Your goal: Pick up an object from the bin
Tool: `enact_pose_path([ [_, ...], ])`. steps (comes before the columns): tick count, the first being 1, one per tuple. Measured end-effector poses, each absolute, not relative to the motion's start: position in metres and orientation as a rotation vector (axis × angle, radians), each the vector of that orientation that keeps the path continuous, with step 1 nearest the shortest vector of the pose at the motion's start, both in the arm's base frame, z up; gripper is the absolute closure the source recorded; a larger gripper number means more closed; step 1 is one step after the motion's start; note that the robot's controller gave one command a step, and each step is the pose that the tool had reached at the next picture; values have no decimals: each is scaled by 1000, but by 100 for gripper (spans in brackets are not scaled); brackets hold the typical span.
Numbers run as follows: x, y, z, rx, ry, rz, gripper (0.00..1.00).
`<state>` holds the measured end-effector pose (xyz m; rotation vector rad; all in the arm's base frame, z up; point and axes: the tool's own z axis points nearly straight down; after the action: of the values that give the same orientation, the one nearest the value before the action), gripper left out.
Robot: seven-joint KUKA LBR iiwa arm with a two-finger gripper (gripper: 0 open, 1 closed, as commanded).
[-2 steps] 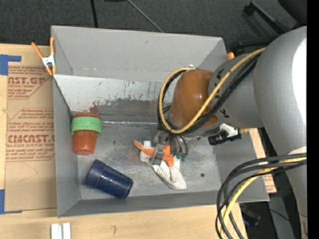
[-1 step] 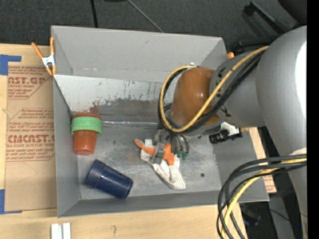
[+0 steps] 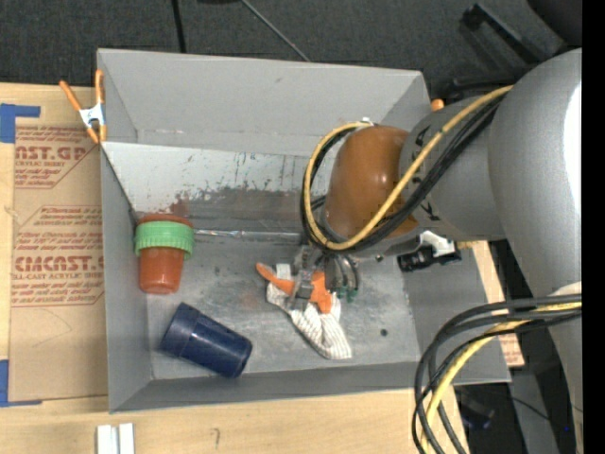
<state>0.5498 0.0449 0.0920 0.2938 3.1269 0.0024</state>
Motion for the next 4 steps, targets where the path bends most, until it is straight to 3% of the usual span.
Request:
enact_pose_path([
  [2,549,45,114,293,3129,2,100],
  [4,550,46,122,293,3125,3,100],
])
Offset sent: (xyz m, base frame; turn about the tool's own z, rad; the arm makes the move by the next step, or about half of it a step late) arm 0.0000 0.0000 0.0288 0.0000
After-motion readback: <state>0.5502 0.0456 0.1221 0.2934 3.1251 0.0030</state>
